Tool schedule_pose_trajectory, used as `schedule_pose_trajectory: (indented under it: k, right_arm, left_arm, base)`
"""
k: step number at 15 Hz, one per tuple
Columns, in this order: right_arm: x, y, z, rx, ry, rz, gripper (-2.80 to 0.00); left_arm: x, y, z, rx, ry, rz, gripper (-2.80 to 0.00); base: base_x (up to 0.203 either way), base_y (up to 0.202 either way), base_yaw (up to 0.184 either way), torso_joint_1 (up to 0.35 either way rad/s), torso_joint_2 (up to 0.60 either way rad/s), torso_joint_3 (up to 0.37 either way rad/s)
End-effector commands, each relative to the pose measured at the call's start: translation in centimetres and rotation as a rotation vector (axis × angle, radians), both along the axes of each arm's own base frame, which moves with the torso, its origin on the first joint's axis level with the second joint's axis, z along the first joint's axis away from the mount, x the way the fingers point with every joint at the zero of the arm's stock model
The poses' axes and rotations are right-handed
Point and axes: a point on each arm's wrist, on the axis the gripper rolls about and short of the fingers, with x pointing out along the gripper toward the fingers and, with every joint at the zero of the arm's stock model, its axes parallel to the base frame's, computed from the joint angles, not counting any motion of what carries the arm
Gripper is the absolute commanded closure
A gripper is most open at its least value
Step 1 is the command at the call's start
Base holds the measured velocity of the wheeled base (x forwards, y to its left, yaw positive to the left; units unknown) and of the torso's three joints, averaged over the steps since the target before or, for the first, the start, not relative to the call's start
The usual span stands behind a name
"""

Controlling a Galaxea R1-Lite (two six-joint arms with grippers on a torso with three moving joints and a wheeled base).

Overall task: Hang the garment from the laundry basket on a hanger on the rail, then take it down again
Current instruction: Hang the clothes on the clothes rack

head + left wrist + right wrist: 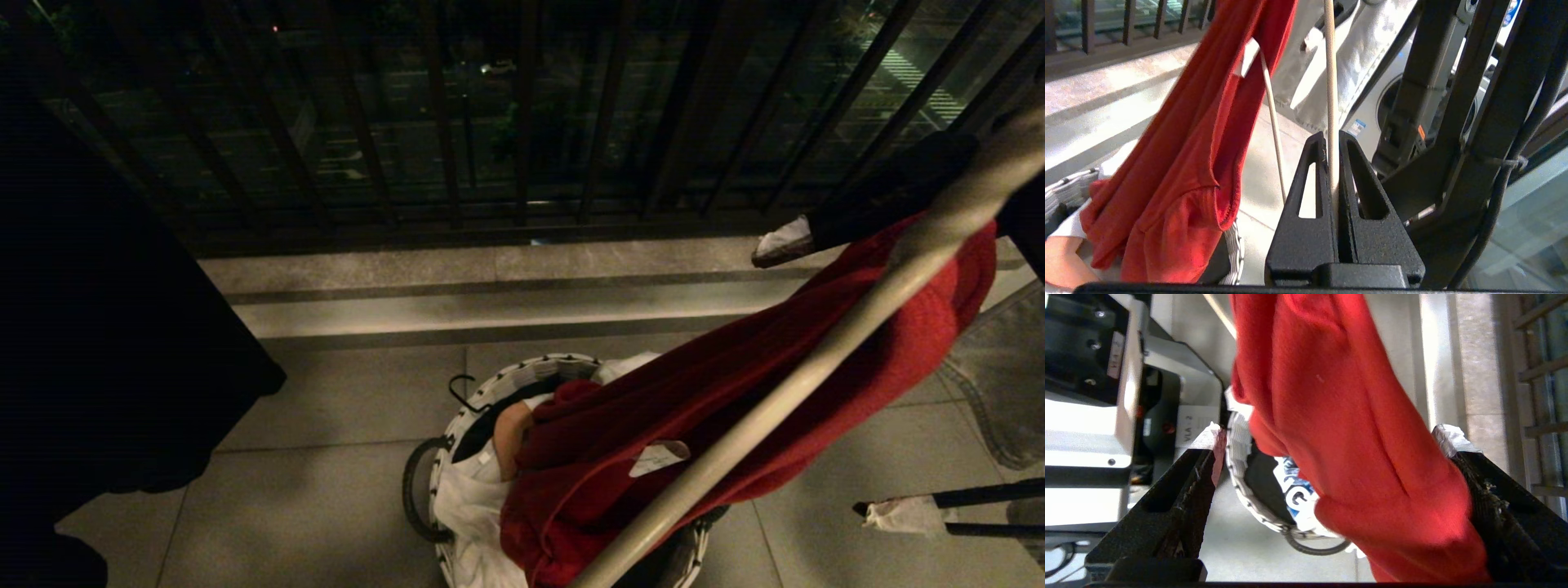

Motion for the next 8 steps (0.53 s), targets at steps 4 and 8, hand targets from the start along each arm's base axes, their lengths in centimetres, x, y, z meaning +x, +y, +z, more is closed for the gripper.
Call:
schedule_pose_trajectory:
  k: [4, 8]
  right_arm:
    - [-0.13, 0.17, -0.29, -0.012, 0.012, 0.014, 0.0]
    - [-0.33, 0.37, -0.32, -0.013, 0.012, 0.025, 0.0]
  left_arm:
    - [0.03, 0.11, 0.49, -0.025, -0.001, 0.007, 0.0]
    - [0.09, 0.03, 1.01, -0.046, 0.002, 0.015, 0.0]
  base:
    - [0.0, 0.0, 0.0, 0.0, 0.0, 0.0]
    - [0.0, 0.0, 0.0, 0.0, 0.0, 0.0]
